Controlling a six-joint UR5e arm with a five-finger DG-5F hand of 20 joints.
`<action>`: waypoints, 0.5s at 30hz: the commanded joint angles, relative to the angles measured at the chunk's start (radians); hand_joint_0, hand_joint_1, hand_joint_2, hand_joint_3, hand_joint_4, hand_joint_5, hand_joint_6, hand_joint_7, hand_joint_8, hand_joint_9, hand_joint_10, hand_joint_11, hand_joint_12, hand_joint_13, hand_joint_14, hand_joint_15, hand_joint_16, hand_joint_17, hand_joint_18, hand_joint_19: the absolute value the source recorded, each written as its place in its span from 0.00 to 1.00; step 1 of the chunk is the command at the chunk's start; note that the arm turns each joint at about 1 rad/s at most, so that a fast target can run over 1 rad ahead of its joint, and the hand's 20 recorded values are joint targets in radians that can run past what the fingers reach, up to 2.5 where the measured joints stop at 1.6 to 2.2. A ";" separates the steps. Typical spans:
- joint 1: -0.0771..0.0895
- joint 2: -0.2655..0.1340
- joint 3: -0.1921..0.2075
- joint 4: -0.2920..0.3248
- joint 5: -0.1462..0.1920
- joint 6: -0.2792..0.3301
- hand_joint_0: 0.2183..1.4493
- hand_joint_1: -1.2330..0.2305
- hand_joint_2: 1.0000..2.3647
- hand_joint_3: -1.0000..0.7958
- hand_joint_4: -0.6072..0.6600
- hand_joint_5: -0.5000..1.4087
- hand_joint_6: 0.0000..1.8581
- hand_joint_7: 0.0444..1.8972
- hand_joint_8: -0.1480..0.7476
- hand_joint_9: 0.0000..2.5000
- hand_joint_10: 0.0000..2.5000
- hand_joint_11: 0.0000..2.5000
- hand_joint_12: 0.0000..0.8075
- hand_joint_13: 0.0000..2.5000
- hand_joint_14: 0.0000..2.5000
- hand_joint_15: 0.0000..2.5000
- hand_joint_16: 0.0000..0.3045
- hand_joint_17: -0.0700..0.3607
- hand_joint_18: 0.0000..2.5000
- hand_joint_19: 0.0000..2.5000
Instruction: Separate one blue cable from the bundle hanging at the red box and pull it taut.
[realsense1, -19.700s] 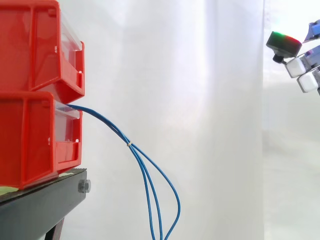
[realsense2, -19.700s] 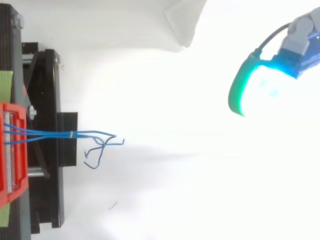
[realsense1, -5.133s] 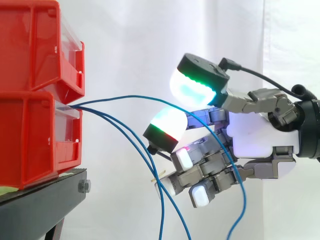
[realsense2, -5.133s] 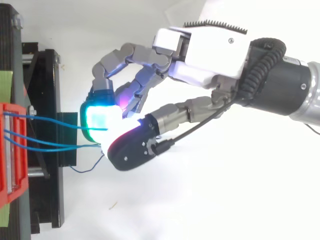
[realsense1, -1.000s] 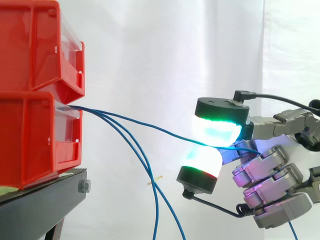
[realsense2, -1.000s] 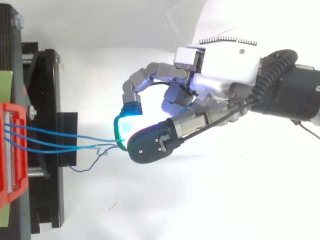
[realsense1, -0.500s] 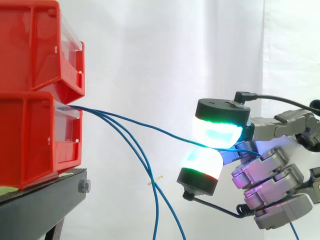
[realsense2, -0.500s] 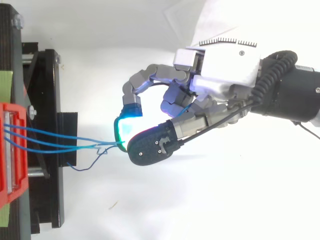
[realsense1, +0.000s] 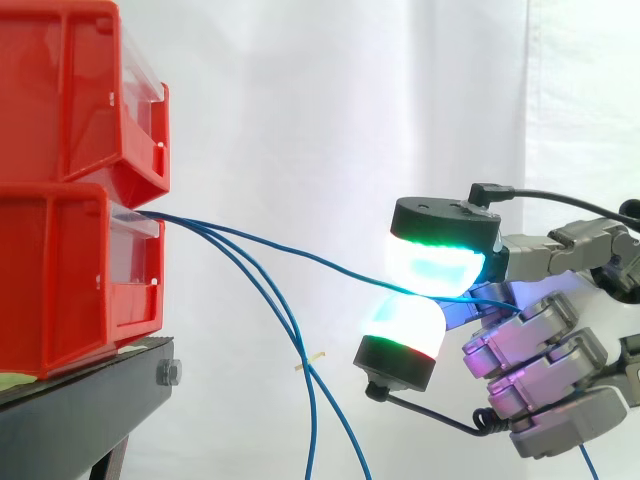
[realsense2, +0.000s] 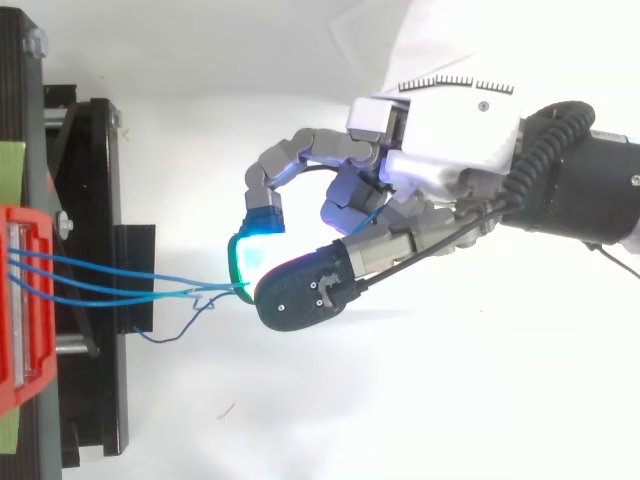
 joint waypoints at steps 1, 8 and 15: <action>0.000 0.000 0.000 0.000 0.001 0.000 0.37 0.30 0.01 0.46 0.46 0.19 0.49 0.58 0.51 0.48 0.71 0.58 0.45 0.49 0.73 0.55 0.12 0.36 0.60 0.71; 0.000 0.000 0.000 0.000 0.001 0.000 0.37 0.29 0.01 0.49 0.45 0.19 0.49 0.59 0.52 0.49 0.75 0.58 0.47 0.49 0.81 0.54 0.13 0.38 0.63 0.75; -0.002 0.000 0.000 0.000 0.001 0.000 0.37 0.30 0.01 0.50 0.46 0.19 0.49 0.63 0.55 0.49 0.74 0.61 0.48 0.49 0.82 0.55 0.14 0.39 0.63 0.76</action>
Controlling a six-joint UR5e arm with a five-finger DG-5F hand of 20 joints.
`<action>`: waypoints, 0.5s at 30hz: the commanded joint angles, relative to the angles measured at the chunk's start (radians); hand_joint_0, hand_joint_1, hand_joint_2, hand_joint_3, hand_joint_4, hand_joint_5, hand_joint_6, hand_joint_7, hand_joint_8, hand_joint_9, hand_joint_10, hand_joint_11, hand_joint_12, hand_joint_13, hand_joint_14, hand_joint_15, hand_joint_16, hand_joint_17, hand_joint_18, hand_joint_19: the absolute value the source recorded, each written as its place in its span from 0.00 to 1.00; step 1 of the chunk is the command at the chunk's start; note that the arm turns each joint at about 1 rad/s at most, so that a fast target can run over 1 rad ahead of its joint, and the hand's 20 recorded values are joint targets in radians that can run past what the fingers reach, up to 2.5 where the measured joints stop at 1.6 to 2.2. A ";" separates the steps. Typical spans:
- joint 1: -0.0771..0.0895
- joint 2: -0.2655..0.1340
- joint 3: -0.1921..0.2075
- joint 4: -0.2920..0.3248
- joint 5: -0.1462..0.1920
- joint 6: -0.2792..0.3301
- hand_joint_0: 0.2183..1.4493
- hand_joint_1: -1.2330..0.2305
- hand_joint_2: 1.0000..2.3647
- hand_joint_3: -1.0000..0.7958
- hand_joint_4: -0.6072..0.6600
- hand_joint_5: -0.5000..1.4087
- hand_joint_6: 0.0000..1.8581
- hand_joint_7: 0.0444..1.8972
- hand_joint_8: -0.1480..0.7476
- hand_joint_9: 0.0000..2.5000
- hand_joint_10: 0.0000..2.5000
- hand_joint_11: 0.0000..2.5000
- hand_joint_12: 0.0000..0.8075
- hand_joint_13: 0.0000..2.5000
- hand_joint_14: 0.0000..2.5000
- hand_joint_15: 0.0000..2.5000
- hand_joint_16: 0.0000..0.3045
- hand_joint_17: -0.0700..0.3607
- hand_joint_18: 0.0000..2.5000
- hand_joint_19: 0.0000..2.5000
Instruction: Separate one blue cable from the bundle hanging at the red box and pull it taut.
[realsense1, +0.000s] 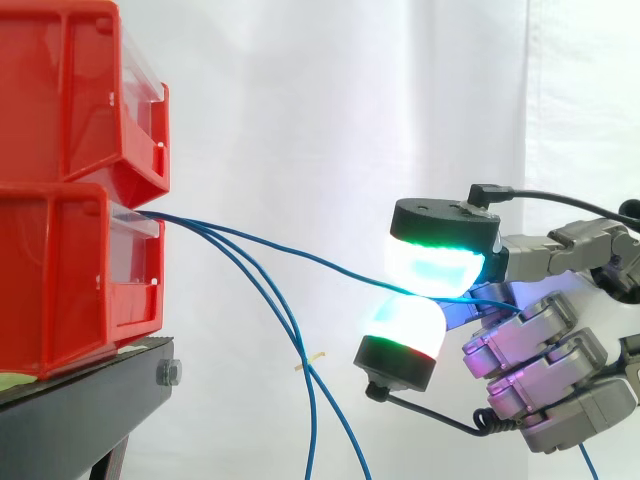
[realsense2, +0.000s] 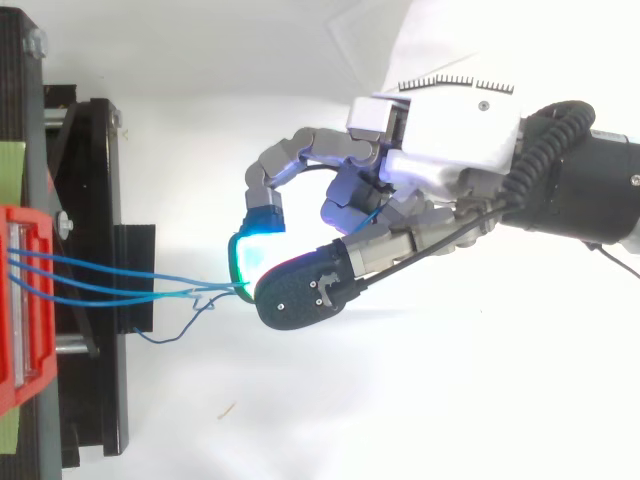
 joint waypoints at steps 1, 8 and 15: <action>0.000 0.000 0.000 0.000 0.000 0.000 0.37 0.30 0.02 0.51 0.46 0.19 0.49 0.64 0.55 0.49 0.73 0.62 0.49 0.49 0.82 0.54 0.14 0.39 0.63 0.77; 0.000 0.000 -0.001 0.000 0.000 0.000 0.37 0.30 0.01 0.50 0.46 0.19 0.49 0.62 0.54 0.49 0.76 0.60 0.48 0.49 0.83 0.54 0.14 0.38 0.63 0.76; -0.001 0.000 0.000 0.000 0.000 0.000 0.37 0.30 0.01 0.50 0.46 0.19 0.49 0.62 0.53 0.48 0.76 0.60 0.48 0.49 0.84 0.53 0.14 0.38 0.63 0.76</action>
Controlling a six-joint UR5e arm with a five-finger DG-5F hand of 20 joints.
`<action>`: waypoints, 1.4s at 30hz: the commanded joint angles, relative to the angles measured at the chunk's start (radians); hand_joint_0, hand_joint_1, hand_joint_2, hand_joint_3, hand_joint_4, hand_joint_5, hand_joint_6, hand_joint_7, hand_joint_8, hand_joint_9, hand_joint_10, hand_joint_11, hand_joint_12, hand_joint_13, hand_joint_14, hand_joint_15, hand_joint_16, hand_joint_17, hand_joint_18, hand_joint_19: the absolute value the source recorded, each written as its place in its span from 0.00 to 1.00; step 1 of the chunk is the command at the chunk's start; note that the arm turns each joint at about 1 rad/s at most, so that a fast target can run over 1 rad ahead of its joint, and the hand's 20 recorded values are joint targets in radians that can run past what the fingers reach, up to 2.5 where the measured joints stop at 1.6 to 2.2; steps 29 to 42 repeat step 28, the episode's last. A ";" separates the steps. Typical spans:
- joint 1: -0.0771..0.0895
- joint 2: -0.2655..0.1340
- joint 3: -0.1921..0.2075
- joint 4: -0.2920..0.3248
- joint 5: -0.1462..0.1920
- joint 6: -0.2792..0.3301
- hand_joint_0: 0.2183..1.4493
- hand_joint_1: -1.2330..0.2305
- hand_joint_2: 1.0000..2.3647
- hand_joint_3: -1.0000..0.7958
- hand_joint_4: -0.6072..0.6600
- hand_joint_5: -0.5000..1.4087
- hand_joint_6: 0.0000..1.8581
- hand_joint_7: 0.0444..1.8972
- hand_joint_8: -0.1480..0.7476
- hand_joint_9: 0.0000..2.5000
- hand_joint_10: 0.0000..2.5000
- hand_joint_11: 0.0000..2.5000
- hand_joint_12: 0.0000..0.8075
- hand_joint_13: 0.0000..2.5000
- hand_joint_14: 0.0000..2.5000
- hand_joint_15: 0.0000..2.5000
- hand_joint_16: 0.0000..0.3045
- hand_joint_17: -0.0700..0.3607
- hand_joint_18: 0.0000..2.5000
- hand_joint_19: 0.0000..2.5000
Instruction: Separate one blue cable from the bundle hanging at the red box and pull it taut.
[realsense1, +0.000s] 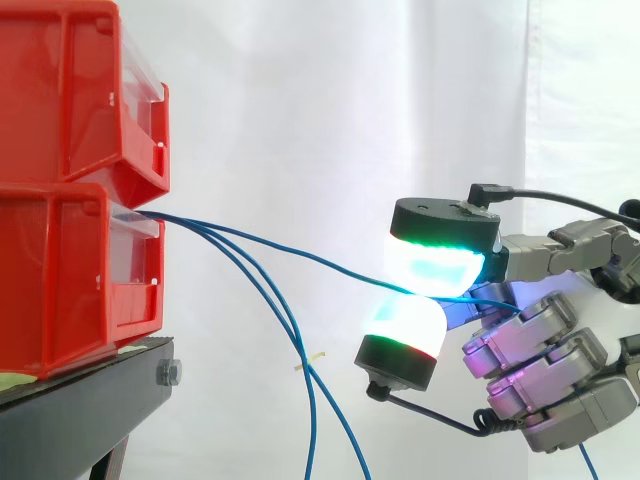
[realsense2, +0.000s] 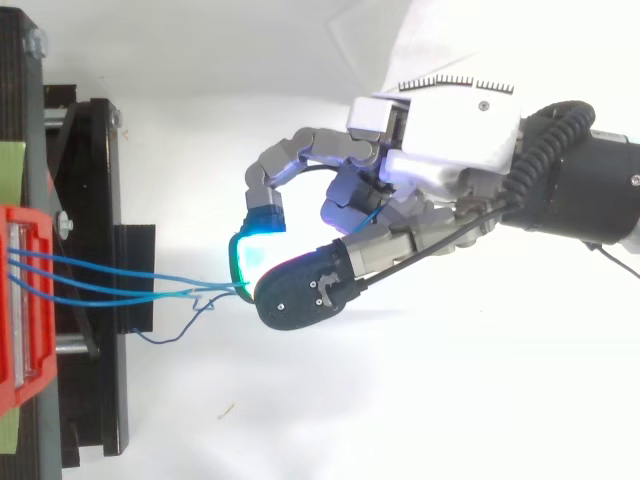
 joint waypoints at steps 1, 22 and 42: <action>0.000 0.000 0.000 0.000 0.000 0.000 0.37 0.30 0.01 0.50 0.46 0.19 0.49 0.61 0.54 0.48 0.76 0.60 0.47 0.49 0.84 0.53 0.14 0.38 0.63 0.76; 0.000 0.000 0.000 0.000 0.000 0.000 0.37 0.30 0.01 0.50 0.45 0.19 0.49 0.61 0.54 0.48 0.76 0.59 0.47 0.48 0.83 0.54 0.14 0.38 0.63 0.76; 0.000 0.000 0.000 0.000 0.000 0.000 0.37 0.30 0.01 0.50 0.45 0.19 0.49 0.62 0.54 0.48 0.76 0.60 0.47 0.48 0.83 0.54 0.14 0.38 0.63 0.76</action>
